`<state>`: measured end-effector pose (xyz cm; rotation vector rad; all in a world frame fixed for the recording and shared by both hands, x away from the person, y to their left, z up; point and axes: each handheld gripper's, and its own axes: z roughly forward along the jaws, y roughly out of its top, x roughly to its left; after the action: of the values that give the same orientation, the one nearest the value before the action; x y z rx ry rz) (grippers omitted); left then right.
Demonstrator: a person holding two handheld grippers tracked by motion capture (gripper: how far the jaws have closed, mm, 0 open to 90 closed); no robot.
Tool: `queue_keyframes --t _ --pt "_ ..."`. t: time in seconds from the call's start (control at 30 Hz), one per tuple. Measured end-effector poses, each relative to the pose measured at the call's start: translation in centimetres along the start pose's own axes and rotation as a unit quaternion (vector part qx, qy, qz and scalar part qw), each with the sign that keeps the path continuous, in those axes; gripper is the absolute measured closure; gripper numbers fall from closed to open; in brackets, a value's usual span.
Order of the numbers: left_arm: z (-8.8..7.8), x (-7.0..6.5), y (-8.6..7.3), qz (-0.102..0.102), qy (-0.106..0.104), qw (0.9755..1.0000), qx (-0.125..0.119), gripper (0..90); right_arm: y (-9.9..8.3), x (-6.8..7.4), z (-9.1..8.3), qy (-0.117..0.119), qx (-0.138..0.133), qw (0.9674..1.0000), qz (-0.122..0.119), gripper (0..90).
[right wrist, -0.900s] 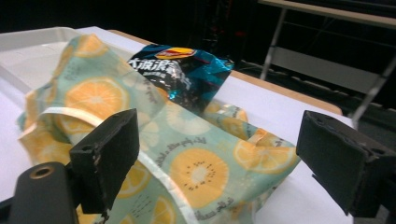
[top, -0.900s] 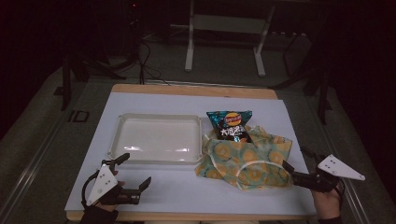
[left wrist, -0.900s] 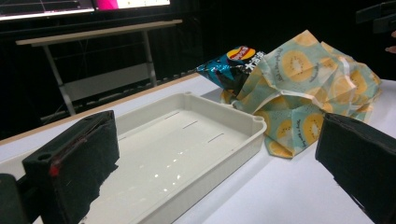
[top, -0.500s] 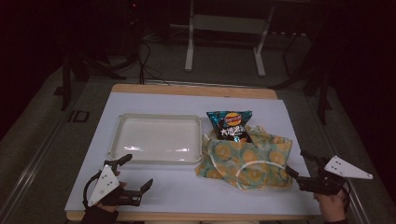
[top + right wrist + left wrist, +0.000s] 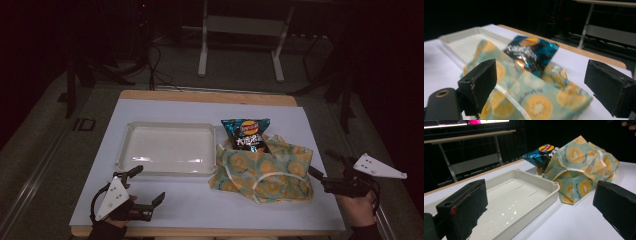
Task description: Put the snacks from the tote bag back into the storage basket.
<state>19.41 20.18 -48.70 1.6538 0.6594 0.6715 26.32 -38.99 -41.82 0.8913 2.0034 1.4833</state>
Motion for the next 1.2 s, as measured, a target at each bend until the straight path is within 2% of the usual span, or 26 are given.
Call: queue_keyframes --t 0.07,0.23,0.5,0.67,0.87,1.2 --pt "0.0 0.0 0.0 0.001 0.001 1.0 -0.001 0.0 0.6 -0.1 0.3 -0.01 0.005 0.9999 -0.006 10.8" --pt "0.1 -0.1 0.0 0.008 0.001 1.0 0.004 0.0 2.0 -0.3 1.7 -0.018 0.021 0.9995 -0.015 11.0" --pt "0.1 -0.1 0.0 0.008 0.001 1.0 0.005 0.0 3.4 -0.6 3.8 -0.011 0.022 0.9993 -0.028 12.4" --pt "0.1 -0.2 0.0 0.008 0.001 0.9999 0.006 0.0 4.4 -0.9 4.9 -0.002 0.02 0.9995 -0.025 12.9" --pt "0.2 -0.2 0.0 0.012 0.001 0.9999 0.009 0.0 5.9 -1.5 6.4 -0.007 0.022 0.9994 -0.026 14.5" --pt "0.3 -0.2 -0.1 0.014 0.0 0.9998 0.012 0.0 6.5 -2.6 9.8 -0.014 0.051 0.9985 -0.015 17.6"
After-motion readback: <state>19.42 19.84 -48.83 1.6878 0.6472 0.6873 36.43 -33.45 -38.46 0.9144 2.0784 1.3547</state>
